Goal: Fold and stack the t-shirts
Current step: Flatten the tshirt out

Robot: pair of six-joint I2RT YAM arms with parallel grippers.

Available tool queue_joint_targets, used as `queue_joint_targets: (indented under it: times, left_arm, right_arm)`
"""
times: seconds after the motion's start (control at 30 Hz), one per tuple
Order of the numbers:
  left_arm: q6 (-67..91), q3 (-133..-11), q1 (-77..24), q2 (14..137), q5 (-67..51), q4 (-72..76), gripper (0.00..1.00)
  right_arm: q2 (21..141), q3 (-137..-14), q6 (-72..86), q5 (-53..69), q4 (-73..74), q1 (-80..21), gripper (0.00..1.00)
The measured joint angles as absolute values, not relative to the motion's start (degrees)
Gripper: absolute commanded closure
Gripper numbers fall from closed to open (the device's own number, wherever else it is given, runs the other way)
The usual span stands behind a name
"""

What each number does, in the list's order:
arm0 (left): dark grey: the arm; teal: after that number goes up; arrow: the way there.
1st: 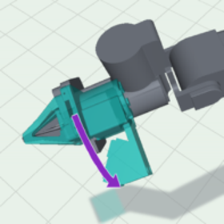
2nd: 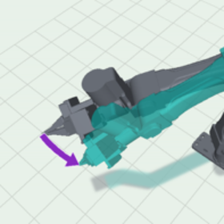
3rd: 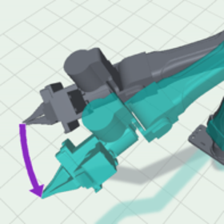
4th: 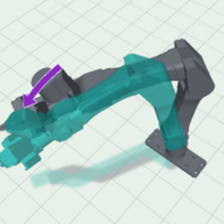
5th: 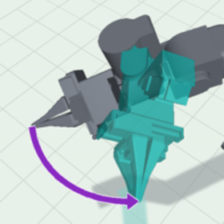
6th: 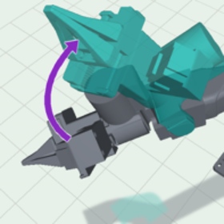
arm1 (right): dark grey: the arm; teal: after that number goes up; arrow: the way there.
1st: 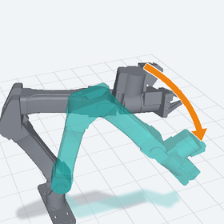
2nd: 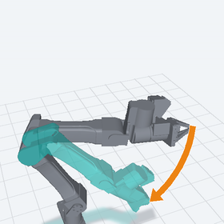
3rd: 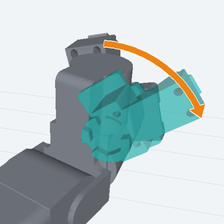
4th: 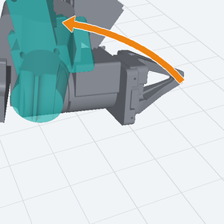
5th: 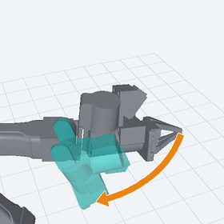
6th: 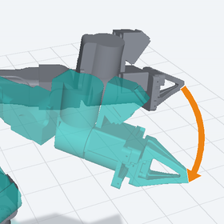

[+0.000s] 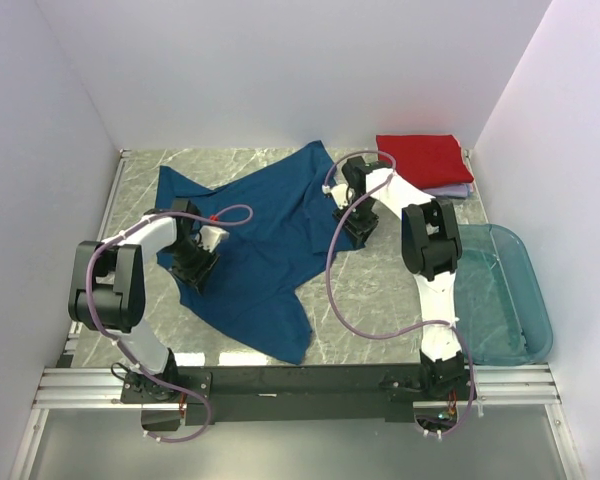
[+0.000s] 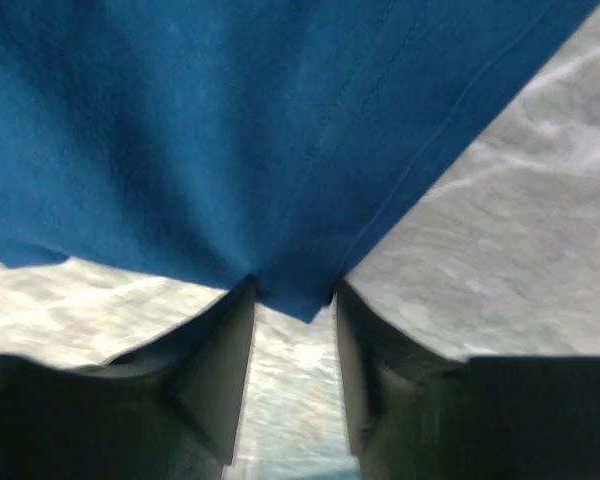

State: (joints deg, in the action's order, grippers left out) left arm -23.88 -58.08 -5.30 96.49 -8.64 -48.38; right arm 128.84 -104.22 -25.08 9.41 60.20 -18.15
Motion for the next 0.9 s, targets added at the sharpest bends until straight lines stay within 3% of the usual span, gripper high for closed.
queue_joint_targets:
  times: [0.33,0.43,0.67,0.9]
  left_arm:
    - [-27.99,-63.46,4.08,102.37,-3.62,-50.65,0.51]
    - [-29.19,-69.38,7.42,106.89,-0.54,-51.86,0.45]
    - [-32.36,-78.70,9.06,111.13,0.78,-48.45,0.37]
    - [-34.20,-79.09,8.93,105.25,-5.43,-50.02,0.36]
  right_arm:
    - [128.49,-102.19,-27.77,-3.25,57.84,-18.41,0.66]
    - [128.49,-102.21,-28.45,-5.19,57.47,-18.04,0.66]
    - [127.83,-103.28,-30.15,0.23,59.18,-17.69,0.54]
    - [124.14,-109.62,-30.96,7.16,62.50,-17.89,0.53]
